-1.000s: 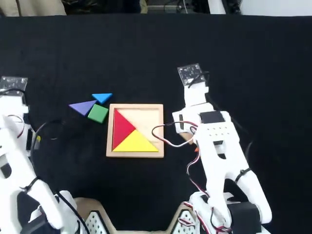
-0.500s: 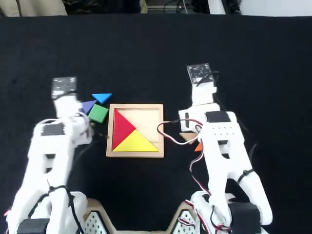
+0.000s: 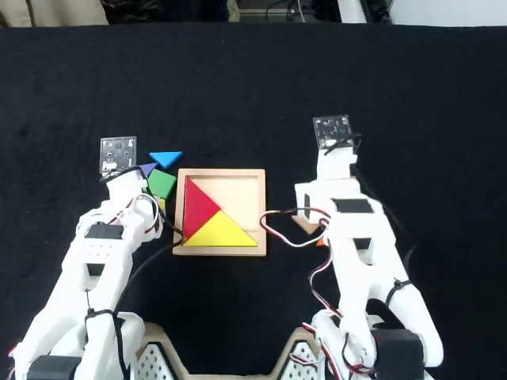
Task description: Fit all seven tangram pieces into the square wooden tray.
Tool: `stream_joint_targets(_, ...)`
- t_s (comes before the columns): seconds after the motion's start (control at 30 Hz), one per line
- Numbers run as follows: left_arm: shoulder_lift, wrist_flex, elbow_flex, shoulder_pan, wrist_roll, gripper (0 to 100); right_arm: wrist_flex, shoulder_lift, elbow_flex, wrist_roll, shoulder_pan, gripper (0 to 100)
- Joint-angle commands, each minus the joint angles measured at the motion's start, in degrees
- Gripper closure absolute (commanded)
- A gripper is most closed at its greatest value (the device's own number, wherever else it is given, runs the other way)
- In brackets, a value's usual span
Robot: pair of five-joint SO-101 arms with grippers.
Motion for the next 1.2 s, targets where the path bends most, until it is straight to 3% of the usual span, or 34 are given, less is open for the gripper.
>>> stream_joint_targets(0.0,-1.32,-1.05,-0.04,0.13,0.44,85,-1.76,-1.89,-0.22,-0.44,4.13,98.6)
stream_joint_targets(0.37,-1.23,-1.49,-0.04,0.66,0.26,84,-2.46,-1.80,-0.13,-0.44,5.98,98.6)
stream_joint_targets(0.5,-1.23,-1.14,2.77,2.77,0.18,85,-7.21,-1.98,2.59,-0.44,5.98,98.6)
stream_joint_targets(1.17,-1.23,-1.41,6.29,0.75,0.26,84,-7.74,-2.15,2.59,-0.44,5.10,98.6)
